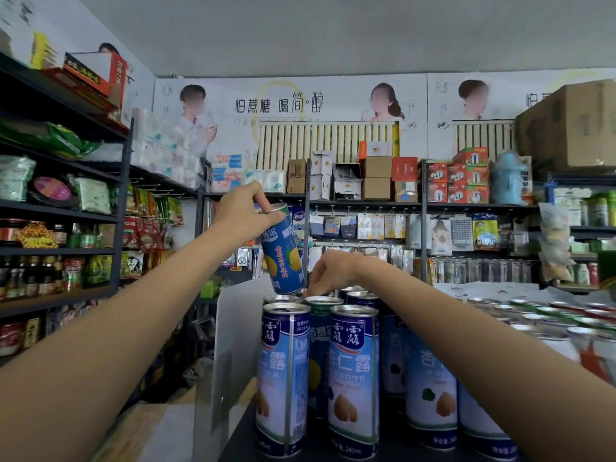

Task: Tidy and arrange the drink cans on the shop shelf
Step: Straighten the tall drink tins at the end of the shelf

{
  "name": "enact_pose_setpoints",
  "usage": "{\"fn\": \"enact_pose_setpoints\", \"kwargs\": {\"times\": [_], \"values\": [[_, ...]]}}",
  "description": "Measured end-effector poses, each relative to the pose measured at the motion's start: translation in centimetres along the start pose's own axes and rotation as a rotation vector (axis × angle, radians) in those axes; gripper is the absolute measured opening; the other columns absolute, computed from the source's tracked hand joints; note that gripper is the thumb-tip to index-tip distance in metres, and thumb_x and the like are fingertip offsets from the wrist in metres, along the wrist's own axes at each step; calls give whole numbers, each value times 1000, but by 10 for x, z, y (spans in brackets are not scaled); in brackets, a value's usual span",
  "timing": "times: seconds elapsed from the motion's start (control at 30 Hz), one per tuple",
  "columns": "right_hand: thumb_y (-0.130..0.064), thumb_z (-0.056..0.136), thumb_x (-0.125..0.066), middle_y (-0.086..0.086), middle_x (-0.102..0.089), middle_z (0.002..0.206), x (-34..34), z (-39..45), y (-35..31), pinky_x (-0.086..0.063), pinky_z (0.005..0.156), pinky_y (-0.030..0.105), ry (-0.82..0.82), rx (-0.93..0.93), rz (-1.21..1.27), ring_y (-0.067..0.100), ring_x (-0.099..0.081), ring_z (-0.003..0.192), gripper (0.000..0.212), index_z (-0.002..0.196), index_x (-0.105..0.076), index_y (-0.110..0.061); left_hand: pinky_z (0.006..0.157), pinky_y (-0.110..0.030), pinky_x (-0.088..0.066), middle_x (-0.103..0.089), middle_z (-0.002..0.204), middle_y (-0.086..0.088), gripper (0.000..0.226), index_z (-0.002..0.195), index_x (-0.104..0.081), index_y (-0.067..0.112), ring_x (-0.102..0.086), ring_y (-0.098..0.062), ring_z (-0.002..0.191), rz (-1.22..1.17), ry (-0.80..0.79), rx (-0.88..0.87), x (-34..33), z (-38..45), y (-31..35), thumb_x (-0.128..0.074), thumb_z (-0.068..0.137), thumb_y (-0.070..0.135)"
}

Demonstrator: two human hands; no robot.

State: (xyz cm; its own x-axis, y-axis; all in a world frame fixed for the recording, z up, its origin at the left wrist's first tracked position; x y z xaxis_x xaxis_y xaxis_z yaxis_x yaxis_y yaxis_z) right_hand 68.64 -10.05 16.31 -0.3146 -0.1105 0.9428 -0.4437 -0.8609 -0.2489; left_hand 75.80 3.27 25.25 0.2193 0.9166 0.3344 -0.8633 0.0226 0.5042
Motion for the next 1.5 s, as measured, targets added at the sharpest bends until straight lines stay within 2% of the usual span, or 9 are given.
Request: {"fn": "enact_pose_setpoints", "kwargs": {"times": [0.17, 0.37, 0.6, 0.73, 0.93, 1.1, 1.27, 1.37, 1.5], "values": [[-17, 79, -71, 11, -62, 89, 2, 7, 5, -48, 75, 29, 58, -37, 22, 22, -57, 83, 36, 104, -66, 7, 73, -27, -36, -57, 118, -8, 27, 69, -44, 15, -48, -21, 117, 42, -8, -21, -5, 3, 4, -68, 81, 18], [-16, 73, -77, 16, -64, 115, 19, 9, 26, -50, 84, 33, 183, -132, 125, 30, -60, 105, 44, 110, -63, 3, 72, -29, -36, -56, 117, -9, 26, 70, -46, 14, -48, -19, 99, 68, -60, -18, -20, 7, -8, -69, 80, 19], [-16, 74, -75, 14, -65, 112, 14, 11, 24, -50, 87, 33, 151, -124, 86, 27, -60, 105, 40, 109, -65, 2, 67, -27, -36, -57, 101, -5, 25, 69, -49, 14, -51, -18, 96, 89, -340, -10, -81, -13, -33, -73, 76, 19], [-17, 77, -72, 14, -65, 112, 13, 11, 21, -49, 84, 31, 152, -105, -12, 25, -61, 104, 37, 108, -65, 1, 86, -34, -43, -61, 99, -4, 27, 65, -49, 16, -53, -18, 103, 108, -465, -16, -105, -27, -49, -73, 76, 19], [-27, 79, -70, 12, -66, 102, 9, 12, 24, -45, 71, 30, 148, -102, -149, 19, -53, 80, 33, 98, -64, -1, 81, -30, -47, -61, 95, -7, 15, 74, -56, 10, -58, -17, 90, -10, -712, 163, -121, -46, -62, -66, 83, 14], [-33, 84, -65, 13, -62, 118, 9, 4, 26, -47, 86, 32, 89, -118, -150, 25, -59, 104, 46, 113, -61, 2, 73, -21, -44, -58, 106, -1, 21, 93, -63, 10, -53, -11, 93, 19, -810, 242, -121, -55, -53, -48, 95, 24], [-29, 83, -67, 7, -65, 101, 30, -24, 6, -42, 74, 26, 115, -29, 30, 17, -54, 88, 35, 103, -67, 0, 95, -30, -37, -57, 118, 1, 24, 101, -65, 15, -50, -15, 112, 36, -799, 174, -103, -53, -38, -47, 95, 30], [-35, 83, -66, -2, -62, 79, 35, -51, -15, -45, 67, 21, 52, 62, 110, 12, -56, 76, 25, 89, -67, -10, 84, -22, -42, -61, 110, 2, 17, 98, -66, 19, -56, -12, 104, 31, -773, 55, -87, -56, -11, -53, 91, 28], [-36, 83, -66, 1, -62, 84, 29, -82, -28, -49, 69, 21, -97, 84, 170, 13, -56, 76, 26, 92, -65, -11, 85, -26, -43, -64, 106, 1, 17, 99, -69, 16, -57, -12, 100, 101, -831, -86, -77, -72, 26, -59, 87, 24]]}}
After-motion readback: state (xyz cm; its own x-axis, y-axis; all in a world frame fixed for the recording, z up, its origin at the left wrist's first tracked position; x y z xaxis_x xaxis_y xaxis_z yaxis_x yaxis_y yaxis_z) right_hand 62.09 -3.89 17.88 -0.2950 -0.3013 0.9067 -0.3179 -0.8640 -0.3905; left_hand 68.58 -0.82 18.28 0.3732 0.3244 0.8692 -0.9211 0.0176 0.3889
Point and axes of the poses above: each hand's wrist, its own z-axis towards the middle knuckle, its own x-axis out of the back of the hand, y = z × x, the point moved 10 cm from there along z, towards the middle knuckle
